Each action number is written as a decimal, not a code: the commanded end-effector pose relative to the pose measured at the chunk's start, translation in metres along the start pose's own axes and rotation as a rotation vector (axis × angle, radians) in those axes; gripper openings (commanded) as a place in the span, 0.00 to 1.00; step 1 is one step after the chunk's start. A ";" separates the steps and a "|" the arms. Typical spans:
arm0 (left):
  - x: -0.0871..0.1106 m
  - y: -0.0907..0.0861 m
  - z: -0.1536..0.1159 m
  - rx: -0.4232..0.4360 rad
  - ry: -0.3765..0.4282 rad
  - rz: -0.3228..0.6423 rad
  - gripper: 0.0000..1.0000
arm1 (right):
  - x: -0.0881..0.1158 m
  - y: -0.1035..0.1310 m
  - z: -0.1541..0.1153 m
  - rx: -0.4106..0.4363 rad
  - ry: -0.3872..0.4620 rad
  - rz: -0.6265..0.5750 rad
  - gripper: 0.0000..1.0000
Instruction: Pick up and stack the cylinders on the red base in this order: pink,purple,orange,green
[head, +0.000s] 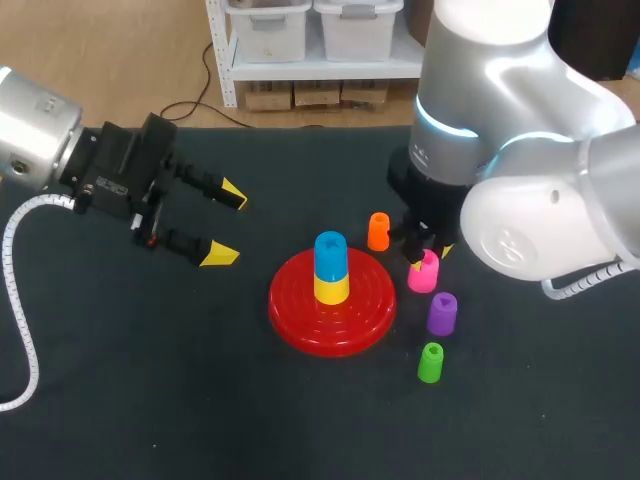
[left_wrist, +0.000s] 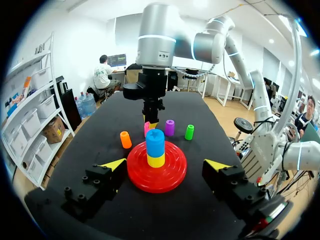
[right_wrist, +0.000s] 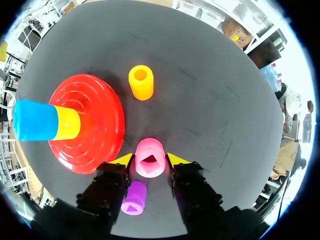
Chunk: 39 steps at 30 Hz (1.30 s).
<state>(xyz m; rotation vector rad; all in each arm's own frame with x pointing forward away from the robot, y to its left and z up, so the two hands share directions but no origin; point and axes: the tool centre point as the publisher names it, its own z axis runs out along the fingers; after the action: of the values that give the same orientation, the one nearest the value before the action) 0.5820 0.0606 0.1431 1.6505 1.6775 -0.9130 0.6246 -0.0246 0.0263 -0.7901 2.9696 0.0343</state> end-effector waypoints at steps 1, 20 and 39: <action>0.001 0.000 0.000 -0.001 -0.003 0.003 1.00 | 0.002 0.000 -0.004 0.012 -0.013 0.001 0.00; 0.001 0.000 0.000 -0.001 -0.003 0.003 1.00 | -0.031 0.003 -0.112 0.033 -0.131 -0.116 0.00; 0.001 0.000 0.000 -0.001 -0.003 0.003 1.00 | -0.067 0.065 -0.140 -0.054 -0.128 -0.312 0.00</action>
<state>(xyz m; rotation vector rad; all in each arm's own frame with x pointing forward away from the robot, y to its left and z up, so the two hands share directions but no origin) 0.5820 0.0606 0.1431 1.6506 1.6775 -0.9129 0.6344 0.0498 0.1710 -1.1725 2.6801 0.1385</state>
